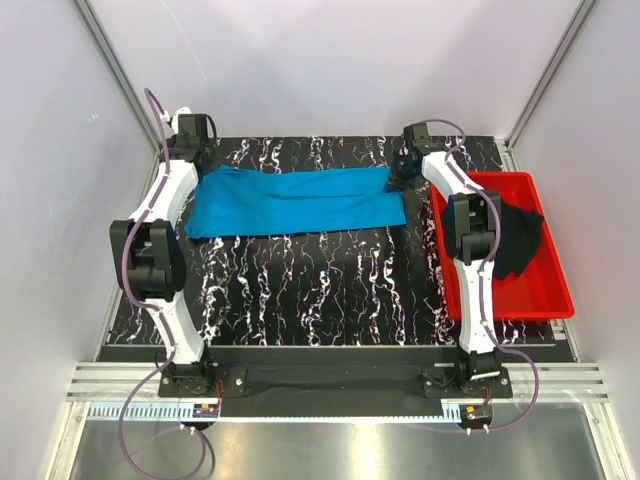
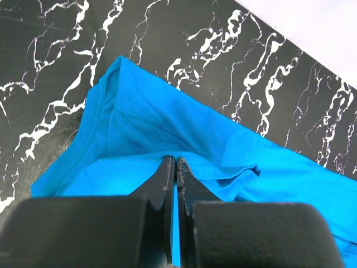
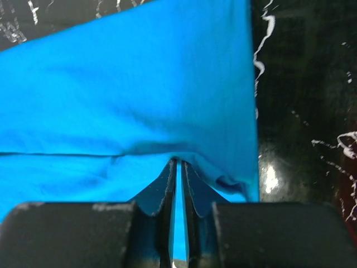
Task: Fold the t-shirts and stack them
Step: Fold the tshirt
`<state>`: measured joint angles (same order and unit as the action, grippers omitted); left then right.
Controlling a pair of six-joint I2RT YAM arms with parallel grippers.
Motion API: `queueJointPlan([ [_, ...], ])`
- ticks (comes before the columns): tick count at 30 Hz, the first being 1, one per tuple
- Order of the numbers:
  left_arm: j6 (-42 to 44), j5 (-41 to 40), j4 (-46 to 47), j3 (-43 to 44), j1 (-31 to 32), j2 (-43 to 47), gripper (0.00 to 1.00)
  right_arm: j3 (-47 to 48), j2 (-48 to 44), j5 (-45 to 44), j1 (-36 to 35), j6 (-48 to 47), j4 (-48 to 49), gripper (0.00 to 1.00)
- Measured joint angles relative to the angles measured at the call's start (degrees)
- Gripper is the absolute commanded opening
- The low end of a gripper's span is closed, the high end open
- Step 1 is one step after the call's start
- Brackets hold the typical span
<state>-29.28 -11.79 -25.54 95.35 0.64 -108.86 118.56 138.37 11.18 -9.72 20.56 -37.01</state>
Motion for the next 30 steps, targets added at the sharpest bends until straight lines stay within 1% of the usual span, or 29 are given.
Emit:
queueJointPlan([
  [5, -0.39, 0.74, 1.05, -0.96, -0.22, 0.48, 0.0, 0.68, 0.7, -0.2, 0.35, -0.07, -0.31, 0.18],
  [6, -0.57, 1.03, 1.33, -0.96, -0.22, 0.48, 0.0, 0.68, 0.68, -0.17, 0.39, -0.11, -0.26, 0.2],
  [9, -0.94, 2.25, 2.14, -0.96, -0.22, 0.48, 0.0, -0.44, 0.31, -0.11, 0.48, -0.15, 0.33, 0.23],
  [12, -1.27, 2.86, 2.75, -0.96, -0.22, 0.48, 0.03, -3.52, -1.38, 0.07, 0.5, -0.15, 0.35, 0.24],
  [14, -1.36, 2.95, 2.75, -0.94, -0.22, 0.48, 0.07, -5.33, -3.08, 0.09, 0.5, -0.17, 0.22, 0.25],
  [15, -1.38, 2.99, 2.71, -0.79, -0.22, 0.33, 0.1, -6.32, -4.22, 0.11, 0.5, -0.17, 0.2, 0.26],
  [16, -1.29, 2.99, 2.62, -0.5, -0.22, 0.11, 0.17, -6.99, -5.22, 0.22, 0.5, -0.17, 0.13, 0.27],
  [17, -1.11, 2.99, 2.36, 0.31, -0.22, -0.46, 0.35, -7.78, -6.47, 0.39, 0.5, -0.2, 0.13, 0.28],
  [18, -0.68, 2.99, 2.27, 1.27, -0.33, -1.2, 0.43, -8.39, -7.69, 0.46, 0.5, -0.22, 0.04, 0.29],
  [20, -0.66, 2.75, 1.31, 4.04, -0.55, -3.15, 0.5, -9.29, -9.99, 0.5, 0.5, -0.24, 0.17, 0.32],
  [23, -0.87, 1.68, -2.45, 10.75, -1.49, -7.17, 0.55, -11.32, -13.35, 0.63, 0.5, -0.28, 0.39, 0.35],
  [24, -0.79, 1.18, -3.5, 12.04, -1.88, -7.72, 0.61, -12.24, -14.34, 0.83, 0.5, -0.33, 0.7, 0.36],
  [25, -0.63, 0.76, -4.37, 12.39, -2.27, -7.8, 0.67, -13.27, -15.21, 1.03, 0.5, -0.37, 0.85, 0.37],
  [27, -0.52, -0.33, -6.43, 12.48, -3.02, -6.93, 0.73, -15.61, -16.61, 1.62, 0.5, -0.37, 1.4, 0.39],
  [29, -0.59, -1.14, -7.34, 10.99, -3.52, -4.79, 0.73, -17.94, -17.46, 2.08, 0.5, -0.35, 1.44, 0.4],
  [30, -0.57, -1.44, -7.87, 9.46, -3.8, -2.89, 0.73, -18.82, -17.55, 2.29, 0.5, -0.35, 1.51, 0.42],
])
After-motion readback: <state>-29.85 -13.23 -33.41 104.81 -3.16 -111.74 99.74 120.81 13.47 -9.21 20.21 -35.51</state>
